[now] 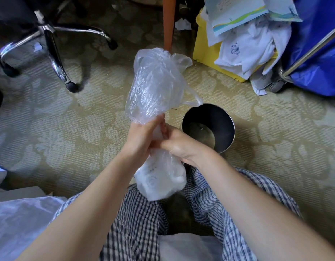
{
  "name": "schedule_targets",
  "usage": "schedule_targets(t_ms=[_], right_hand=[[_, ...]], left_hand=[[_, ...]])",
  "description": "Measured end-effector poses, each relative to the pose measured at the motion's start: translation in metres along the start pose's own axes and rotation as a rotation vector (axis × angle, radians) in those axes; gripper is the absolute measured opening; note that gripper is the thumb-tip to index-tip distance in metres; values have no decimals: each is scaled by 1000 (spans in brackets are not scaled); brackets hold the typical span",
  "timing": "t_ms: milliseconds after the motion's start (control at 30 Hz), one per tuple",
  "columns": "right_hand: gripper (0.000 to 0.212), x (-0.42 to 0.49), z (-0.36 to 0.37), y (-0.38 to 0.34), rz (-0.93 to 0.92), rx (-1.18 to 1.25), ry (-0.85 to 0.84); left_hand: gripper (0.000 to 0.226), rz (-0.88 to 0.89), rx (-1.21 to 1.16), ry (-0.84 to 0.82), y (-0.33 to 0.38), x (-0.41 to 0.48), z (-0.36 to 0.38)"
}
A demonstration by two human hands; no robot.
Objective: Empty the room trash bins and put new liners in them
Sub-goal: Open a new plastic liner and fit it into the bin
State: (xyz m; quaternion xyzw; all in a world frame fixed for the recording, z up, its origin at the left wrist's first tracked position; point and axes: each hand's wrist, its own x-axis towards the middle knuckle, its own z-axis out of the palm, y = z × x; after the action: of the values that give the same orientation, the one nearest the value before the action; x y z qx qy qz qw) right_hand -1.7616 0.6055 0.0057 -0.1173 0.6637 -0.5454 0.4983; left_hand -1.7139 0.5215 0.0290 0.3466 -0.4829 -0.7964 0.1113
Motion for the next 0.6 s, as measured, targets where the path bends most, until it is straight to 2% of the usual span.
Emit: schedule_targets(t_ms=[100, 167, 267, 367, 433, 500, 600], right_hand=[[18, 0, -5, -1, 50, -278, -40], [3, 0, -7, -3, 42, -370, -79], [23, -5, -19, -14, 41, -441, -133], [19, -14, -40, -28, 46, -415, -193], [12, -17, -54, -28, 38, -375, -163], [18, -16, -65, -24, 24, -381, -116], [22, -17, -81, -20, 24, -421, -60]], left_hand=[[17, 2, -20, 15, 2, 3, -4], [16, 22, -31, 18, 4, 6, -9], [14, 52, -95, 86, 9, 14, -18], [17, 88, -75, 127, 16, 20, -29], [22, 81, -81, 123, 17, 22, -33], [29, 21, -136, 164, 15, 25, -35], [27, 3, -140, 225, 13, 31, -40]])
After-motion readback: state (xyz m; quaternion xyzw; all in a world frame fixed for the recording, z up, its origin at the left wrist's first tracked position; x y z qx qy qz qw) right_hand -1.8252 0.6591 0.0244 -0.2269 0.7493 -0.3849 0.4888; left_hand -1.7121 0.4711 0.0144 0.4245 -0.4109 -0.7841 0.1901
